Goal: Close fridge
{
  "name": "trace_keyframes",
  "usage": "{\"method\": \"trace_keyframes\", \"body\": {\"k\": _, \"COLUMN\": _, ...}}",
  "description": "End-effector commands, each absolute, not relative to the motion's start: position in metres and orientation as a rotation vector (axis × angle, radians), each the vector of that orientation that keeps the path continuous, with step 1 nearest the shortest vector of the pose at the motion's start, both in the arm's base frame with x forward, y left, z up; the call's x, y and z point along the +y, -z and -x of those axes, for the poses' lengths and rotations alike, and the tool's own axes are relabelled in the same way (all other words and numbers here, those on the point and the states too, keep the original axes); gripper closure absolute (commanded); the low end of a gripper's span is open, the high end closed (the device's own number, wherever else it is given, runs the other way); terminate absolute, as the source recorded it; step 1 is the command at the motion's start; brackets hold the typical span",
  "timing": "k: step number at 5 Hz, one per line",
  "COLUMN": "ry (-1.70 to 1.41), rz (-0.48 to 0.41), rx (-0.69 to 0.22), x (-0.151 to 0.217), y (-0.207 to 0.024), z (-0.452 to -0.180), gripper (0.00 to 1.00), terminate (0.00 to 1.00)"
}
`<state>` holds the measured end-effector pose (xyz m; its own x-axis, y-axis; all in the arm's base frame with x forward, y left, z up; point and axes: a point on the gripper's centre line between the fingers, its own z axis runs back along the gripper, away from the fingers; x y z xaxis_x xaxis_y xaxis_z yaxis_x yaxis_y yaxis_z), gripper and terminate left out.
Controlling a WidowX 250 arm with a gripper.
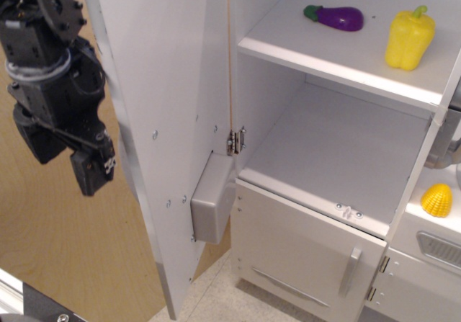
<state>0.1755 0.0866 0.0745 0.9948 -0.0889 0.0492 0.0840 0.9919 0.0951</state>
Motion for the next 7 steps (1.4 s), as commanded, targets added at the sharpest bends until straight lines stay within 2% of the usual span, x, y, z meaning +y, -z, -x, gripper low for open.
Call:
{"method": "trace_keyframes", "body": {"k": 1, "ry": 0.039, "rz": -0.091, "rx": -0.073, "x": 0.074, "y": -0.074, "z": -0.207, "gripper": 0.00, "terminate": 0.00}}
{"method": "trace_keyframes", "body": {"k": 3, "ry": -0.005, "rz": -0.046, "rx": -0.073, "x": 0.039, "y": -0.074, "z": -0.240, "gripper": 0.00, "terminate": 0.00}}
{"method": "trace_keyframes", "body": {"k": 5, "ry": -0.063, "rz": -0.009, "rx": -0.086, "x": 0.017, "y": -0.086, "z": -0.281, "gripper": 0.00, "terminate": 0.00}}
{"method": "trace_keyframes", "body": {"k": 7, "ry": -0.103, "rz": -0.009, "rx": -0.088, "x": 0.001, "y": -0.086, "z": -0.307, "gripper": 0.00, "terminate": 0.00}}
